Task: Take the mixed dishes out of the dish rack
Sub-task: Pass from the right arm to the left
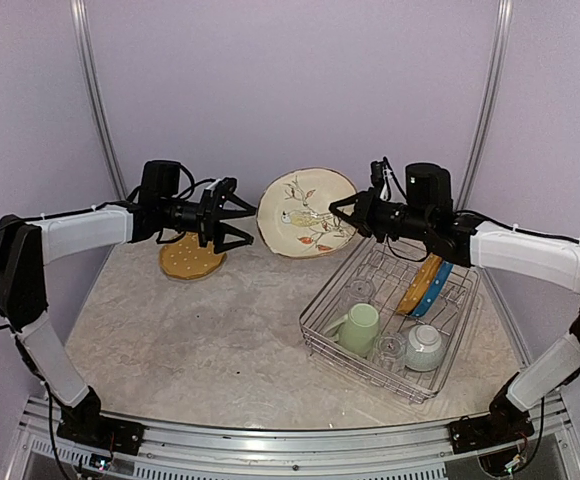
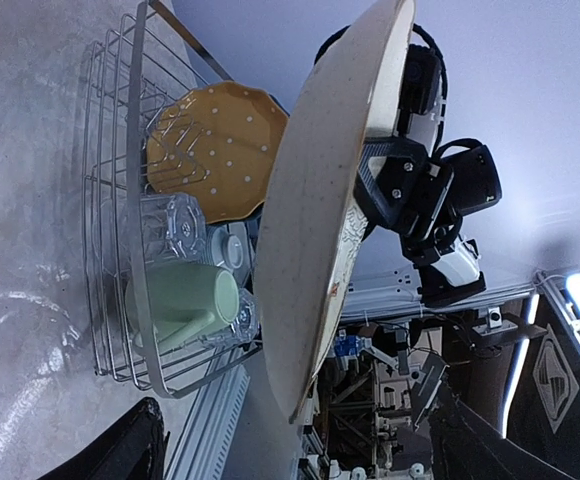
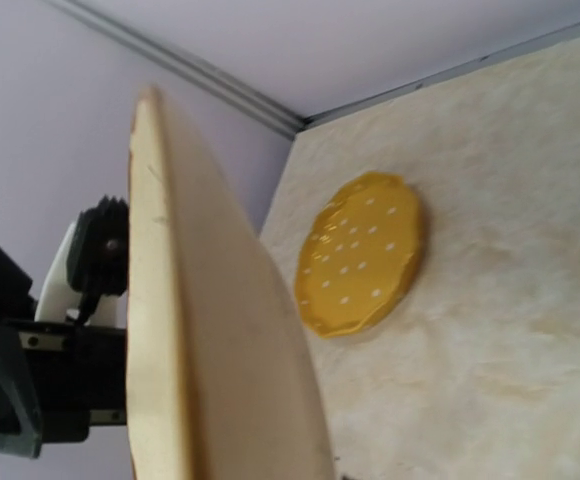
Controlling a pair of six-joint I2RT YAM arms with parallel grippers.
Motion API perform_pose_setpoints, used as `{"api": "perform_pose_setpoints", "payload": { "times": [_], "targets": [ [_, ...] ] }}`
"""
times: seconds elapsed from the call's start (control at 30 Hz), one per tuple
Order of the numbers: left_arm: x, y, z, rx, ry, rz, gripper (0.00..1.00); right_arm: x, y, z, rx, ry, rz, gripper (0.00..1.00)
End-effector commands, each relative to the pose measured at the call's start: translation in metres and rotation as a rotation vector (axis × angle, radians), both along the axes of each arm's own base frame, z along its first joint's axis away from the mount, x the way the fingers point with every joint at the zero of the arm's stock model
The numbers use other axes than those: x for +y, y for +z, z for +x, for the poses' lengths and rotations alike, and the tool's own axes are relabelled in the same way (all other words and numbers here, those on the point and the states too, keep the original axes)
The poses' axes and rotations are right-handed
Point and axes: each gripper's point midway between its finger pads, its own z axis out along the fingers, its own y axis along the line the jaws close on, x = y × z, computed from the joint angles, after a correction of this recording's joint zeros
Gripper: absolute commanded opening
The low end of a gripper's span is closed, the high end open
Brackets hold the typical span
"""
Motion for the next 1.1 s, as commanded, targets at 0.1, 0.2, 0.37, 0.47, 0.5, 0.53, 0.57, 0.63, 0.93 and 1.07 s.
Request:
{"api": "perform_pose_setpoints", "payload": {
  "times": [0.1,0.2,0.37,0.47,0.5,0.53,0.57,0.63,0.93,1.07],
  "targets": [
    [-0.007,0.002,-0.007,-0.012,-0.040,-0.021,0.80,0.039,0.079,-0.003,-0.173,0.104,0.222,0.00],
    [-0.008,-0.007,-0.003,0.015,-0.023,0.007,0.68,0.048,0.077,-0.002,-0.172,0.117,0.222,0.00],
    [-0.009,-0.017,0.003,0.039,-0.003,0.034,0.44,0.057,0.068,-0.001,-0.152,0.126,0.220,0.00],
    [-0.007,-0.021,0.003,0.061,0.007,0.053,0.35,0.059,0.059,0.000,-0.136,0.120,0.209,0.00],
    [-0.006,-0.022,0.003,0.063,0.010,0.057,0.32,0.060,0.056,0.000,-0.132,0.118,0.205,0.00],
    [-0.006,-0.022,0.004,0.063,0.011,0.059,0.28,0.060,0.055,0.000,-0.129,0.116,0.201,0.00],
    [-0.005,-0.023,0.005,0.062,0.015,0.060,0.25,0.060,0.052,0.001,-0.126,0.113,0.195,0.00],
    [-0.004,-0.023,0.006,0.063,0.022,0.064,0.18,0.061,0.049,0.002,-0.122,0.113,0.189,0.00],
    [0.012,-0.022,0.020,0.069,0.074,0.064,0.00,0.052,0.028,0.008,-0.089,0.047,0.084,0.30],
    [0.023,-0.019,0.027,0.065,0.103,0.062,0.00,0.042,0.020,0.011,-0.077,0.001,0.014,0.67]
  ]
}}
